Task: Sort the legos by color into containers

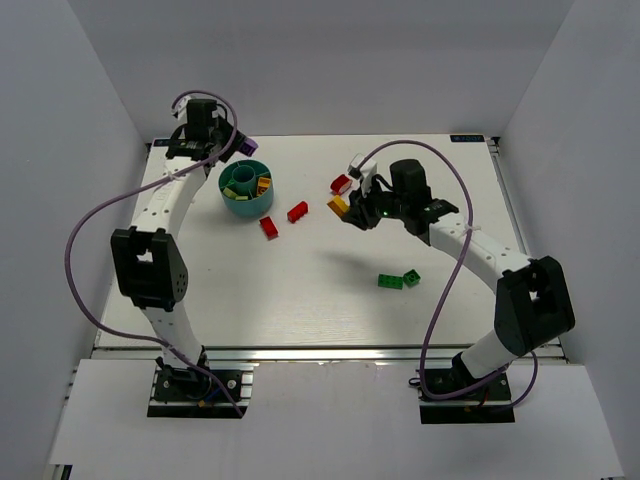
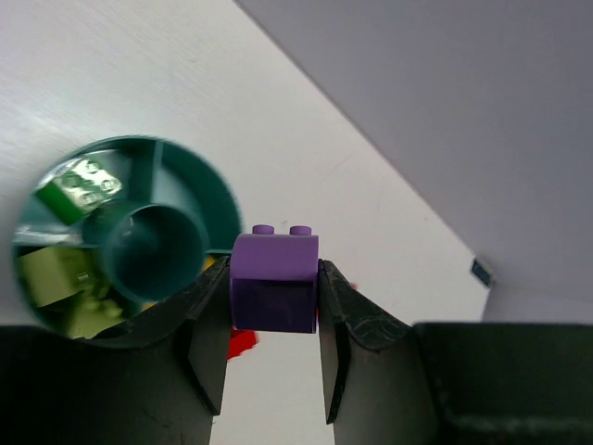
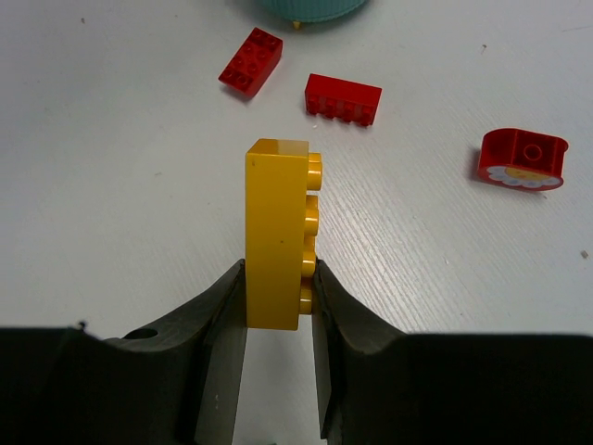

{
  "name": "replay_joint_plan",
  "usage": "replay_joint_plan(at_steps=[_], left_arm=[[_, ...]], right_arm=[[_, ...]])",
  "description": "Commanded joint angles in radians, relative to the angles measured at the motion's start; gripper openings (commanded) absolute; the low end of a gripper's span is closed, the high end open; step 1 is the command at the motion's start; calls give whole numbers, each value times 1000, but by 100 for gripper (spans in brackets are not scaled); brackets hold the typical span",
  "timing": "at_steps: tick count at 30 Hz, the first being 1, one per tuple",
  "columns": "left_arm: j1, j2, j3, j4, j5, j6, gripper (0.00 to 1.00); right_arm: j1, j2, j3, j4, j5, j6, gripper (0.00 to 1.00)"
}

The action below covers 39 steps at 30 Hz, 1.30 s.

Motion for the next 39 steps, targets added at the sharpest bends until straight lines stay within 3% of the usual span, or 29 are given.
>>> replay_joint_plan(at_steps=[1, 10, 15, 22, 39], left_arm=[[-51, 48, 131, 35, -102, -163, 0], [-84, 144, 189, -30, -337, -396, 0], [-84, 226, 352, -177, -410, -444, 0], [-84, 366, 541, -309, -385, -477, 0], [-84, 349, 487, -375, -352, -456, 0]], right_arm=[[-1, -47, -16, 76, -4, 17, 0], [-16, -67, -48, 103, -17, 36, 0], [-22, -70, -62, 113, -20, 42, 0], [-24, -74, -66, 123, -17, 56, 0], [-34, -87, -89, 150, -13, 68, 0]])
